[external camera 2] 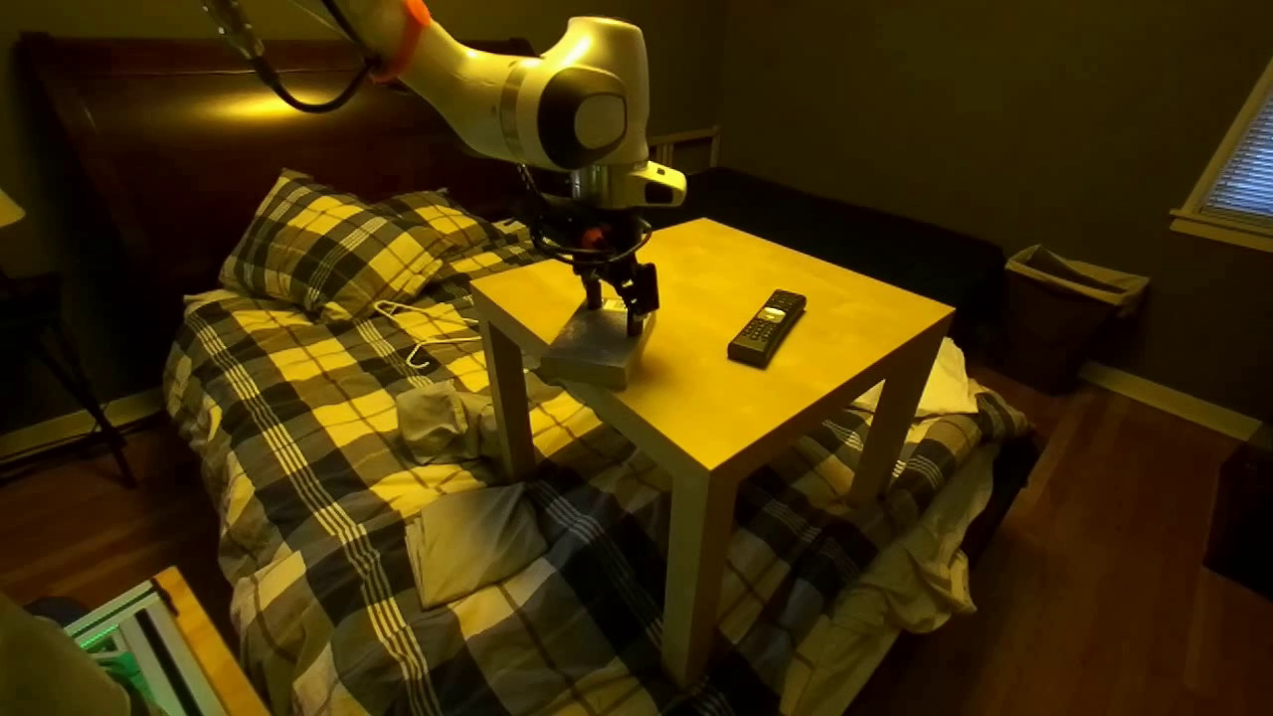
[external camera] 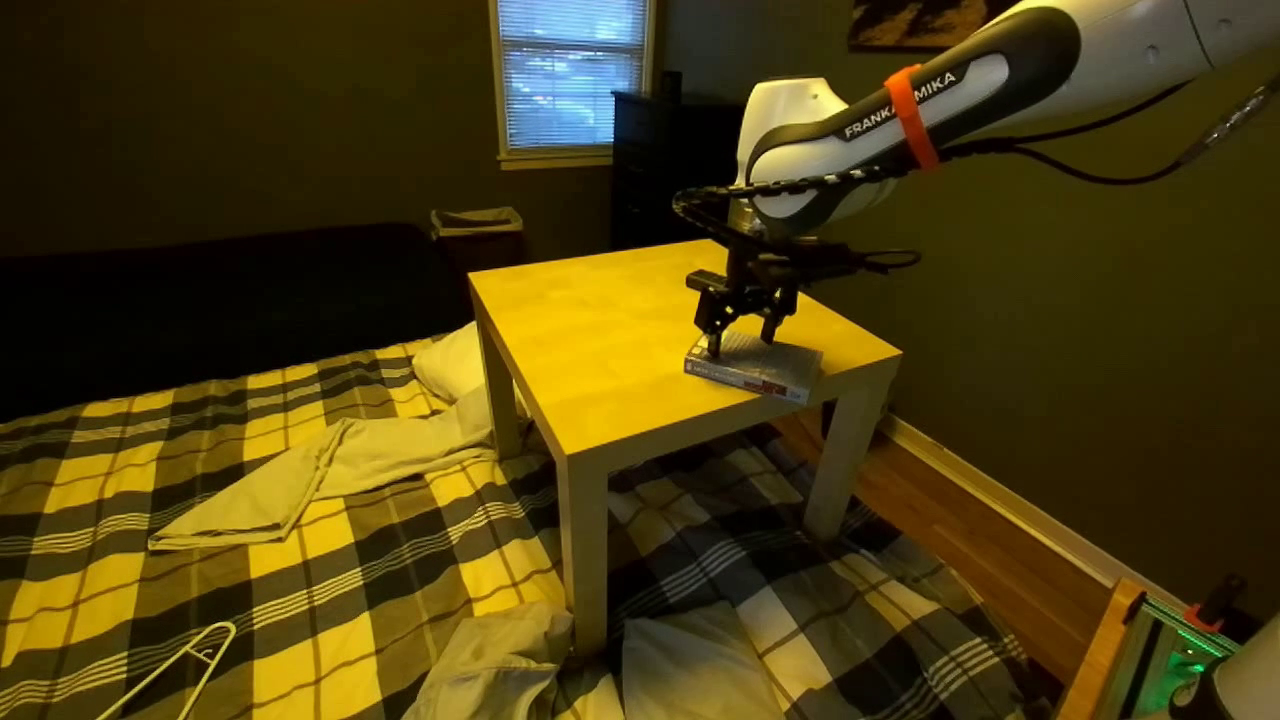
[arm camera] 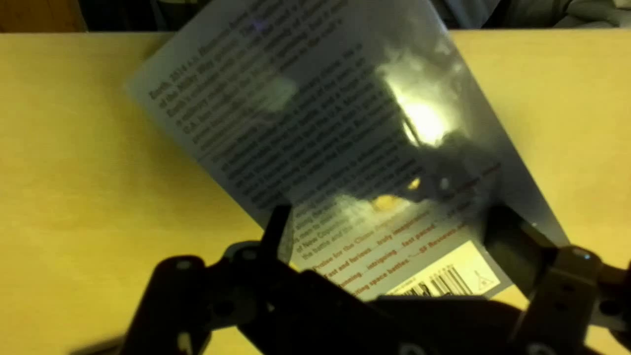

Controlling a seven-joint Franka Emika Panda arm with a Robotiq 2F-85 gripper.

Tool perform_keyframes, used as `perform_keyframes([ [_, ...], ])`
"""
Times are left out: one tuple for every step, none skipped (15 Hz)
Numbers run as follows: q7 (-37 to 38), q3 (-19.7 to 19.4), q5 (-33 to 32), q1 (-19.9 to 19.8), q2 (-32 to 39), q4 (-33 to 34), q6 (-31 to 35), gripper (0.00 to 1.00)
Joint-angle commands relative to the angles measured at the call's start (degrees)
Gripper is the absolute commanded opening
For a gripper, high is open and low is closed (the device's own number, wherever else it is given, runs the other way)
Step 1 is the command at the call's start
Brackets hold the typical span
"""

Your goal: Slide the book backwards towards the edge of the table

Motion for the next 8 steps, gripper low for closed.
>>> perform_keyframes([
  [1.6, 0.2, -0.5, -0.6, -1.1, -2.1, -2.3, 1.00],
  [1.7, 0.2, -0.4, -0.7, -1.3, -2.1, -2.6, 1.00],
  [2.0, 0.2, -0.4, -0.7, -1.3, -2.1, -3.0, 1.00],
  [2.1, 0.2, -0.2, -0.8, -1.4, -2.2, -3.5, 1.00],
  [2.9, 0.2, -0.5, -0.8, -1.4, -2.1, -4.1, 1.00],
  [3.2, 0.2, -0.6, -0.8, -1.4, -2.1, -4.6, 1.00],
  [3.5, 0.2, -0.5, -0.8, -1.5, -2.0, -5.2, 1.00],
  [4.0, 0.2, -0.5, -0.8, -1.6, -2.0, -5.6, 1.00],
])
